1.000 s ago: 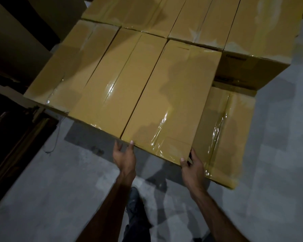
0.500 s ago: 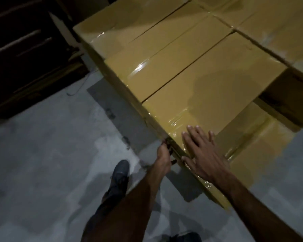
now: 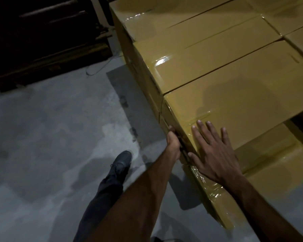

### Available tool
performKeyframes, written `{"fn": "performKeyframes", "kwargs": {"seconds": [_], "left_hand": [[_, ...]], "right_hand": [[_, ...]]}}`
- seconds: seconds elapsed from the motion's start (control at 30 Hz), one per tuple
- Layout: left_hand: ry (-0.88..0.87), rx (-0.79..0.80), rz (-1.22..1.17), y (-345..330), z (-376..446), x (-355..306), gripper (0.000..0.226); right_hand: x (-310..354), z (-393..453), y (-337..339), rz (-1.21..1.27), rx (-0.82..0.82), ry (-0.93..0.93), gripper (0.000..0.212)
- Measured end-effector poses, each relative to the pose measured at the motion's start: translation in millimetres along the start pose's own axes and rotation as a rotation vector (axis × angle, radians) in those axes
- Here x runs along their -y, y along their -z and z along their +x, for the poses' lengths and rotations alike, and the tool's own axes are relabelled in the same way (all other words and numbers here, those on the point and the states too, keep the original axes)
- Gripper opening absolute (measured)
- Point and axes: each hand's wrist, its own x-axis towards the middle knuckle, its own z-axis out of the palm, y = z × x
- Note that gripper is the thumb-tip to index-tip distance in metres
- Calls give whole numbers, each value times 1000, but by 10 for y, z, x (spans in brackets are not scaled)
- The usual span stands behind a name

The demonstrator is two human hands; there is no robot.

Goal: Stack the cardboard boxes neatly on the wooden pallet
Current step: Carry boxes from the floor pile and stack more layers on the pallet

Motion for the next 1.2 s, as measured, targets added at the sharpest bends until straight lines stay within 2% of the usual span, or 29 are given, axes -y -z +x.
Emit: {"fn": "performKeyframes", "kwargs": {"seconds": [0.17, 0.3, 0.4, 0.53, 0.8, 0.9, 1.0, 1.03, 1.1, 1.2], "left_hand": [[-74, -52, -47, 53, 162, -271, 68], [-108, -54, -17, 242, 657, -93, 77], [-112, -140, -101, 136, 627, -211, 62], [-147, -151, -152, 72, 442, -402, 56], [-171, -202, -180, 107, 726, -276, 43], [-183, -191, -170, 112, 839, -199, 46], [-142, -166, -176, 106, 932, -35, 76], [-132, -142, -191, 81, 722, -70, 78], [-133, -92, -209, -10, 313, -80, 69], [-71, 14, -284, -66, 58, 164, 68]], "right_hand": [[-24, 43, -51, -21, -29, 17, 90], [-48, 37, -82, -3, -83, 43, 90], [-70, 55, -62, 16, -102, 84, 90], [-89, 90, -39, 53, -117, 120, 91], [-106, 97, -55, 82, -136, 130, 88], [-98, 104, -33, 74, -120, 132, 86], [-92, 125, -20, 45, -88, 130, 86], [-91, 133, -16, 42, -81, 128, 86], [-95, 141, -22, 40, -72, 124, 85], [-93, 144, -33, 42, -94, 125, 84]]}}
